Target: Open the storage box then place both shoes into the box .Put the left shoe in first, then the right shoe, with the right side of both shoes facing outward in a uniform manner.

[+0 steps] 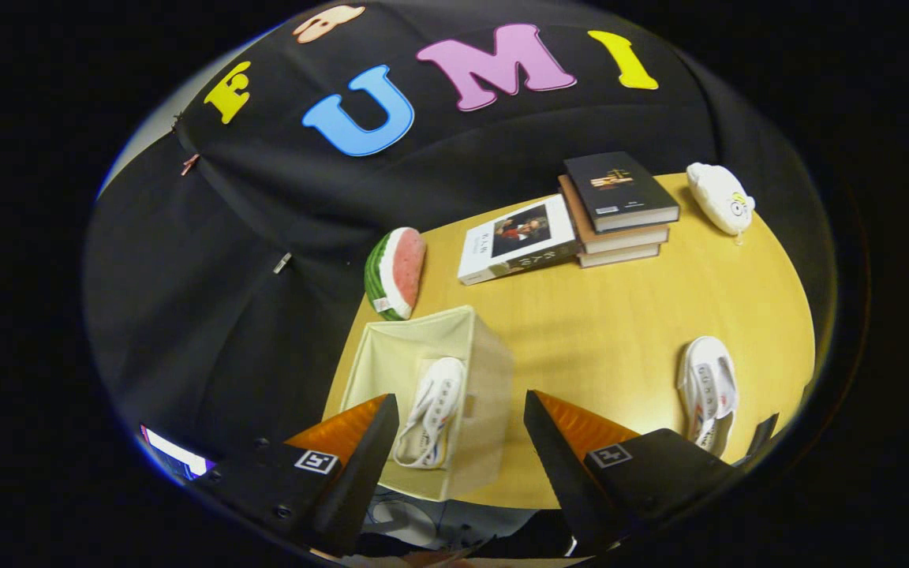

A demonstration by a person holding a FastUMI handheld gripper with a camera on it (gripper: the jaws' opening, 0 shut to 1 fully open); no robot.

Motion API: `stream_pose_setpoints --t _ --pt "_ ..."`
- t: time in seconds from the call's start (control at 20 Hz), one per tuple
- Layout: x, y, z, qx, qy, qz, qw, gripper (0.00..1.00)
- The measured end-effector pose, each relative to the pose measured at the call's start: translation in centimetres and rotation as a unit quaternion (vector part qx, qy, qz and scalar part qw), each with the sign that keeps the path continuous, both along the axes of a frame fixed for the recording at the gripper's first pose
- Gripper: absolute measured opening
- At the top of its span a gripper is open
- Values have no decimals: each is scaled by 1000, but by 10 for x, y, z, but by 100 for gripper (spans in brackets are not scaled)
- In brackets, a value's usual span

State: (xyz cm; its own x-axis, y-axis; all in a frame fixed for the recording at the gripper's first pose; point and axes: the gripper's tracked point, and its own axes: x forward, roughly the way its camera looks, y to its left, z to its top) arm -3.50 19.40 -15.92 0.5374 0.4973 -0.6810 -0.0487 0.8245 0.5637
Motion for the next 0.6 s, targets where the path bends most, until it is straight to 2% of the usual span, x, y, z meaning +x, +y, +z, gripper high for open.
stream_pose_setpoints --t 0.15,0.35,0.5,0.6 --pt "-10 -78 -33 -65 -5 -15 998 98" --pt "-34 -168 -88 -166 -1 -21 986 98" --pt "-54 -214 -128 -247 6 6 969 98" --pt "-68 -224 -148 -271 16 28 962 99"
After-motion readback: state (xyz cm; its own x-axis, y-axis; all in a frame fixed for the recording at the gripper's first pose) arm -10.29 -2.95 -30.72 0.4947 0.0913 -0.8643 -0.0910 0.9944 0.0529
